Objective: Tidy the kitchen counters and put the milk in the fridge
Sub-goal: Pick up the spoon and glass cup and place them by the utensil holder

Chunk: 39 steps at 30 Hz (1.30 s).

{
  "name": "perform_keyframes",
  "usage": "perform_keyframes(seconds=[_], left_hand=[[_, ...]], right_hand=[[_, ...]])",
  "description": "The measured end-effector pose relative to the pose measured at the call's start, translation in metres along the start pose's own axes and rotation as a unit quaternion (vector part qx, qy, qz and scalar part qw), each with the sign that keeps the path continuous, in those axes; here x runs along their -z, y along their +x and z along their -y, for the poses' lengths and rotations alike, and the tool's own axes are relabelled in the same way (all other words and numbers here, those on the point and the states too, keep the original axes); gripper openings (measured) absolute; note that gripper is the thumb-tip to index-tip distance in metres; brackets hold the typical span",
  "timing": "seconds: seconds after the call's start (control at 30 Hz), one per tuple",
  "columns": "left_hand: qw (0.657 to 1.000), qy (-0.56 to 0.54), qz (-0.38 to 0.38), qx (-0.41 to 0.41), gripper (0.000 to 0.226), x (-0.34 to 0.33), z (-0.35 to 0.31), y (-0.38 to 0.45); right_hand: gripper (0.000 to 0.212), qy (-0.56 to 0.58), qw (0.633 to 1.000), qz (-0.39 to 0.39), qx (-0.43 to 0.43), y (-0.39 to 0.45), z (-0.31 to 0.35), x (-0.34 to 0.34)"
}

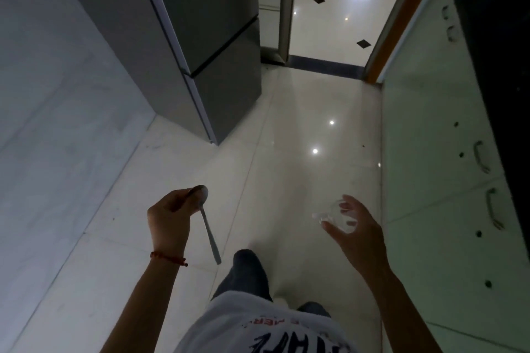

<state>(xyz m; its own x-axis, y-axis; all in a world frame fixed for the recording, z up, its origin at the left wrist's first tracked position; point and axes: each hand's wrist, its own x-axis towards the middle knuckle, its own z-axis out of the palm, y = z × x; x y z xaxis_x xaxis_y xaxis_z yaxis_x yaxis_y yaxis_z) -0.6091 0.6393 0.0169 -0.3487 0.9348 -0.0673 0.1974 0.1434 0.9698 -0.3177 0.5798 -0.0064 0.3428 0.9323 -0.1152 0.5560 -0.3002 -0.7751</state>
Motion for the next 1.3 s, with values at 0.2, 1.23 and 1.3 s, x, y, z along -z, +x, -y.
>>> perform_keyframes(seconds=[0.2,1.23,1.3], left_hand=[[1.0,-0.003,-0.007,-0.001,0.014,-0.06,-0.01,0.124],[0.994,-0.026,0.096,0.038,0.014,-0.516,-0.174,0.56],[0.995,-0.013,0.091,0.035,0.009,-0.537,-0.176,0.592]], right_hand=[[0.068,-0.003,1.0,-0.006,0.006,0.13,0.026,-0.022],[0.066,-0.011,0.999,-0.045,-0.025,0.733,0.052,0.093],[0.066,-0.007,0.998,-0.051,-0.033,0.769,0.053,0.092]])
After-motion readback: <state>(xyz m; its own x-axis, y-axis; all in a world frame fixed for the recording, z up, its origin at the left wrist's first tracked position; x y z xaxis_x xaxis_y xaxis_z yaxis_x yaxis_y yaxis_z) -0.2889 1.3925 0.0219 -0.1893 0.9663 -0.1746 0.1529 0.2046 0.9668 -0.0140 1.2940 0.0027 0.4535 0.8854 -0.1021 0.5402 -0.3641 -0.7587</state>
